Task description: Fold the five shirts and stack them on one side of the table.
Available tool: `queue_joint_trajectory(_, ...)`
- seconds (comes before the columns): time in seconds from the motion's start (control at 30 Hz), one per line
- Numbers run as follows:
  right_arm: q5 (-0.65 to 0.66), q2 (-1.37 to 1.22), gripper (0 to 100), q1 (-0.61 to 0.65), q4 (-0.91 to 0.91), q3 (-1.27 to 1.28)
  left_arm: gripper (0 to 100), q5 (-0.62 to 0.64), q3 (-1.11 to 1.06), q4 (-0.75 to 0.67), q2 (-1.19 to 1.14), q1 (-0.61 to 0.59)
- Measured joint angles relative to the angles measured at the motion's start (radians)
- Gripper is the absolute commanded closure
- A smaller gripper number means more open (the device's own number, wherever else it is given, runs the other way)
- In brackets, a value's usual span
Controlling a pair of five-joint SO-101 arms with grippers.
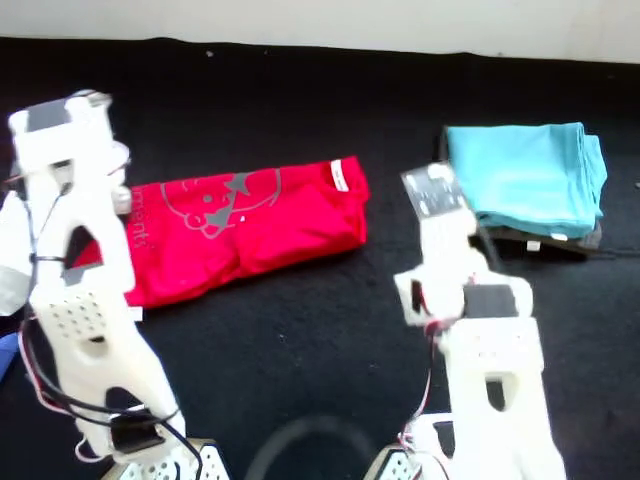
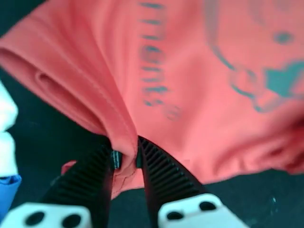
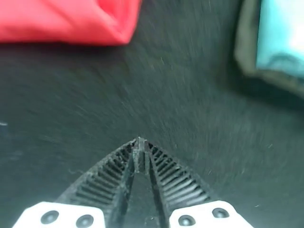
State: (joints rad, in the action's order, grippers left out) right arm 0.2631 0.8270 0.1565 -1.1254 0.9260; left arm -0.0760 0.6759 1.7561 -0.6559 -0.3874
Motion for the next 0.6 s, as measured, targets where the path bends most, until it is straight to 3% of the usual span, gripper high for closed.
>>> queue_joint_trajectory(0.17, 0.0, 0.129, 99.1, -0.057, 0.161, 0.299, 99, 0.0, -0.147, 0.0, 0.219, 0.226)
queue_joint_trajectory(0.37, 0.0, 0.212, 99.1, -0.063, 0.307, 0.546, 99, 0.0, -0.164, 0.0, 0.275, 0.477)
queue_joint_trajectory(0.6, 0.0, 0.249, 99.1, -0.064, 0.436, 0.695, 99, 0.0, -0.17, -0.094, 0.275, 0.624)
